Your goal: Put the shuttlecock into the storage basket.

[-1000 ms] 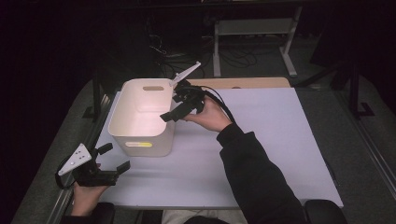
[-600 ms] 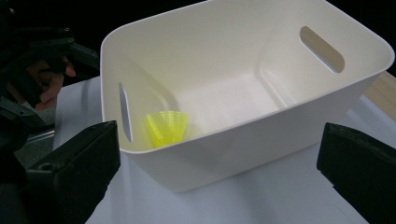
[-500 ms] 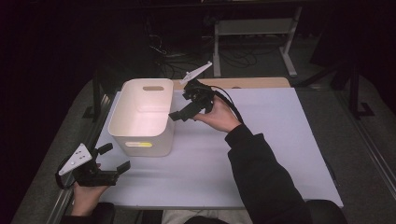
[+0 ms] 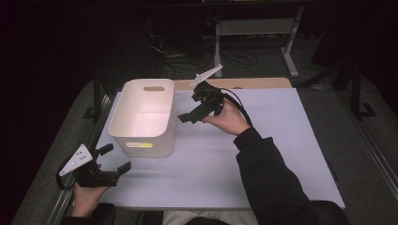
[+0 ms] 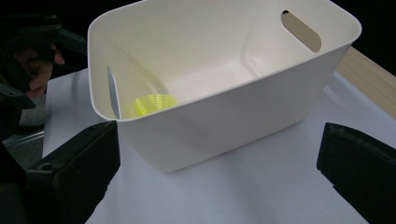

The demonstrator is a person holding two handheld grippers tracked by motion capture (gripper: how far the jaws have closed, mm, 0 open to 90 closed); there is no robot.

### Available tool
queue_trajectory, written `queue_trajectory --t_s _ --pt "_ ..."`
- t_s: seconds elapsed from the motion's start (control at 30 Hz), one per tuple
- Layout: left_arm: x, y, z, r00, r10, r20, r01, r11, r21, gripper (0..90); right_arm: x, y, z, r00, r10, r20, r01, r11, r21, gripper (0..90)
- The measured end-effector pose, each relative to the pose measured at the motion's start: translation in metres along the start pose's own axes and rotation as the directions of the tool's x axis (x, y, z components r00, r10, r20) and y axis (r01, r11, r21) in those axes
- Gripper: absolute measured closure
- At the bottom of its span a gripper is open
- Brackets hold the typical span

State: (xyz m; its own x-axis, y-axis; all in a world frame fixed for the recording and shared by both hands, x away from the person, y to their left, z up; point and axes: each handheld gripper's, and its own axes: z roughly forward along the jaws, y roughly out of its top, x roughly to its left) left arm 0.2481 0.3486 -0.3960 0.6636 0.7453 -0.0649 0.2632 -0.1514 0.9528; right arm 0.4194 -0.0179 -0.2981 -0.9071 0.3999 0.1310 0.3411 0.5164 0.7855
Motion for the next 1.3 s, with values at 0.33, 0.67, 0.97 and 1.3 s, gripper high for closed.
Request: queue_trajectory --t_s 0.33,0.67,0.97,1.3 --pt "0.000 0.000 0.001 1.0000 0.000 0.004 0.000 1.0000 -0.006 0.0 -0.002 -0.017 -0.013 0.9995 0.006 0.031 -0.006 1.000 -0.007 0.0" --pt "0.000 0.001 0.003 1.0000 0.001 0.009 -0.001 0.9998 -0.018 0.0 -0.010 -0.038 -0.034 0.9969 0.031 0.073 -0.029 0.999 -0.029 0.0" --pt "-0.001 0.002 0.007 0.9997 -0.003 0.026 0.004 0.9997 -0.026 0.0 -0.016 -0.062 -0.049 0.9929 0.050 0.108 -0.046 0.998 -0.040 0.0" --pt "-0.001 0.003 0.010 0.9992 -0.002 0.039 0.003 0.9995 -0.031 0.0 -0.020 -0.085 -0.066 0.9867 0.078 0.142 -0.068 0.995 -0.073 0.0"
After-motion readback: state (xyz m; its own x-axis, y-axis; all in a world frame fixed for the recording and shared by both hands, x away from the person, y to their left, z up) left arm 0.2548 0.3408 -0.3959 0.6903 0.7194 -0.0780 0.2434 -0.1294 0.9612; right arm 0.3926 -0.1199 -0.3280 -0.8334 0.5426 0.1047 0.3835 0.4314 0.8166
